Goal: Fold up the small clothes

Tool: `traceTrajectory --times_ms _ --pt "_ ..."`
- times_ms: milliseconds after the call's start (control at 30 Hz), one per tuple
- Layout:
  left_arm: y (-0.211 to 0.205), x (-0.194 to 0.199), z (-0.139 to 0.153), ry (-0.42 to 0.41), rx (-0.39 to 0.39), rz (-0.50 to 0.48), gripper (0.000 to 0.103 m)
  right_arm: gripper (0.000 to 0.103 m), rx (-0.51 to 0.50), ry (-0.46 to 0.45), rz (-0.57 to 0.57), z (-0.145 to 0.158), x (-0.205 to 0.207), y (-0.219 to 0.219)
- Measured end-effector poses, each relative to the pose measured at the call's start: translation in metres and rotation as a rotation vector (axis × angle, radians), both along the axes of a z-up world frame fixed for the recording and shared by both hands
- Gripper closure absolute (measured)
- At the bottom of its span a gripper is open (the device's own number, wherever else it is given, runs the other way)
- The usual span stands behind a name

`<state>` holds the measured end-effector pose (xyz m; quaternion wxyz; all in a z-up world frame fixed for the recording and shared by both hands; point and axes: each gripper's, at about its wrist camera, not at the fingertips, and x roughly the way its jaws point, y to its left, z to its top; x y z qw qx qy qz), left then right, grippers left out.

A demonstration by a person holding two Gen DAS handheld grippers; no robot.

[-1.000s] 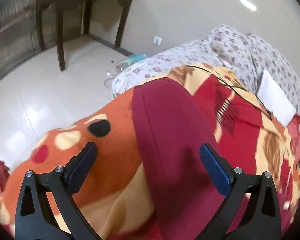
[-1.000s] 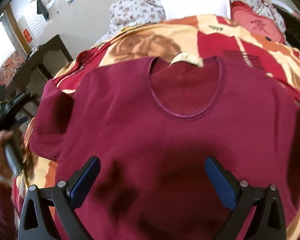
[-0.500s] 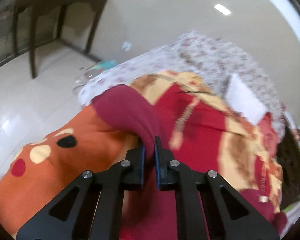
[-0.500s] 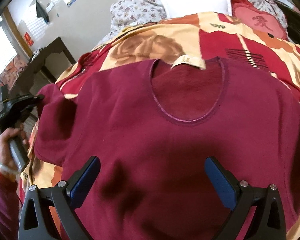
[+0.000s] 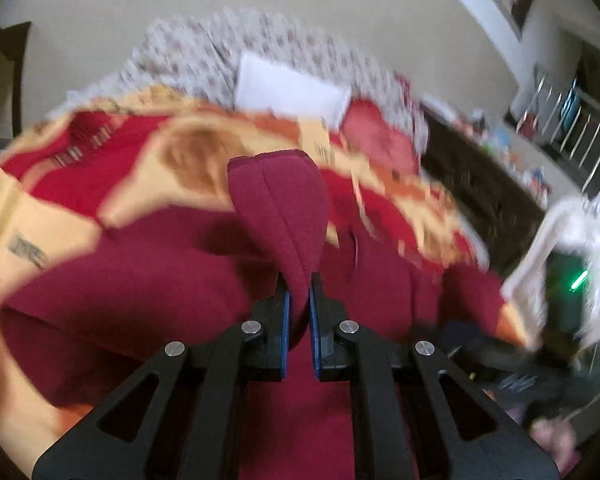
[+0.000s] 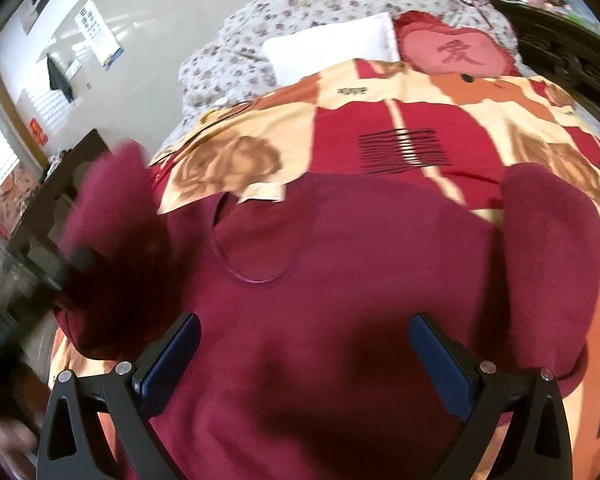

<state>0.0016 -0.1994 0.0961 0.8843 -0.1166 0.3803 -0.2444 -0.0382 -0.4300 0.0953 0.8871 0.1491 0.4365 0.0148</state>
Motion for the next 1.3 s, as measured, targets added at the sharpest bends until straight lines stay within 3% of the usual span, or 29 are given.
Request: traceTrajectory --times_ms 133,233,300,367,467,633,767,800,900,967,1033,1100,1200,1300 --pt "-0.025 -0.001 -0.039 0.122 0.089 -0.010 0.095 0.000 0.022 -0.009 -0.002 0.000 -0.007 -0.013" --pt "-0.031 -0.010 -0.041 0.173 0.111 -0.058 0.071 0.000 0.050 -0.027 0.001 0.002 -0.008 -0.016" --pt "-0.031 -0.023 -0.031 0.157 0.098 -0.098 0.050 0.000 0.062 -0.024 0.006 0.002 -0.006 -0.015" --pt "-0.028 -0.043 -0.015 0.107 0.103 -0.145 0.042 0.000 0.066 -0.011 0.019 -0.001 -0.002 -0.011" --pt "-0.005 -0.062 0.003 0.043 0.138 -0.148 0.042 0.000 0.048 0.016 0.051 -0.009 0.000 -0.003" --pt "0.052 -0.058 0.019 -0.042 0.205 0.018 0.042 0.000 -0.002 0.028 0.050 -0.020 0.001 -0.004" --pt "0.085 -0.044 0.005 0.006 0.234 0.113 0.042 0.001 -0.085 0.069 0.066 -0.040 0.023 0.008" --pt "0.087 -0.041 -0.001 0.016 0.231 0.121 0.042 0.008 -0.109 0.068 0.075 -0.044 0.028 0.013" --pt "0.092 -0.041 -0.015 0.050 0.239 0.154 0.042 0.050 -0.132 0.047 0.129 -0.053 0.034 0.028" --pt "0.090 -0.042 -0.019 0.054 0.243 0.158 0.042 0.069 -0.172 0.030 0.167 -0.053 0.035 0.038" --pt "0.089 -0.043 -0.019 0.054 0.229 0.164 0.042 0.098 -0.155 0.023 0.186 -0.047 0.032 0.037" --pt "0.094 -0.046 -0.011 0.035 0.197 0.171 0.042 0.098 -0.131 -0.035 0.179 -0.025 0.024 0.027" --pt "0.101 -0.048 0.002 -0.012 0.188 0.204 0.042 0.098 -0.250 -0.145 0.130 0.013 0.011 0.010" --pt "0.103 -0.042 0.001 -0.004 0.186 0.223 0.042 0.098 -0.268 -0.145 0.090 0.024 0.012 -0.010"
